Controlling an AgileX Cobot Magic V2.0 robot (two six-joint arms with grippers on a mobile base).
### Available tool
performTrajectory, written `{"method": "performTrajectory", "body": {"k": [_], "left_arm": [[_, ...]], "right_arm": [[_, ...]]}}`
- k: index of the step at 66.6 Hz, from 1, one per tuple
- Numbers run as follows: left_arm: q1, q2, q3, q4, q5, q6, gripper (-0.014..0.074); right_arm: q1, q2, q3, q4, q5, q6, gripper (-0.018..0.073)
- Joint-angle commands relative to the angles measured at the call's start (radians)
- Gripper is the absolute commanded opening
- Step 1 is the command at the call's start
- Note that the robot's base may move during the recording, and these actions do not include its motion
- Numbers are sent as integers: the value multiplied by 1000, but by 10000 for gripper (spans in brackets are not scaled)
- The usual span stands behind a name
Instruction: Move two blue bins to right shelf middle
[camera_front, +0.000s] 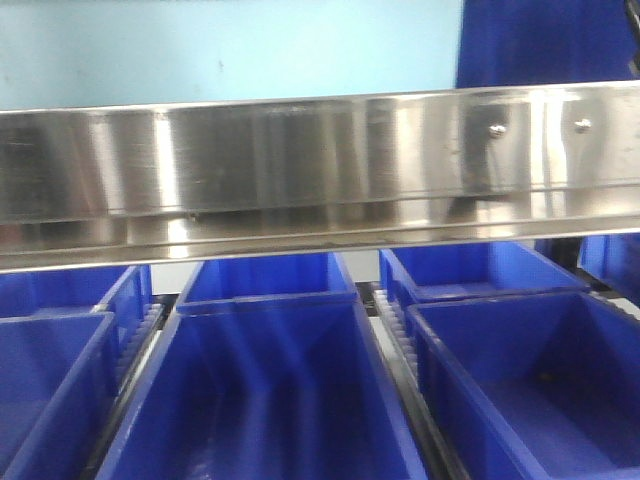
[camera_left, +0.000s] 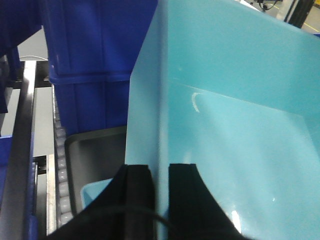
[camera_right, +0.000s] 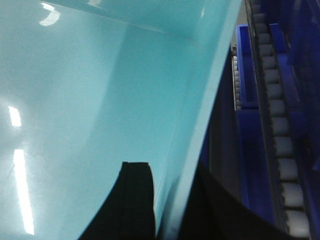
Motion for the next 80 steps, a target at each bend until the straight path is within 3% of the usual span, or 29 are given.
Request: {"method": "performTrajectory", "body": {"k": [1, 80], "left_arm": [[1, -19, -14, -28, -81, -11, -111], [1, -19, -14, -28, -81, -11, -111]], "right_arm": [[-4, -7, -8, -24, -5, -30, -154], [-4, -7, -8, -24, -5, -30, -154]]}}
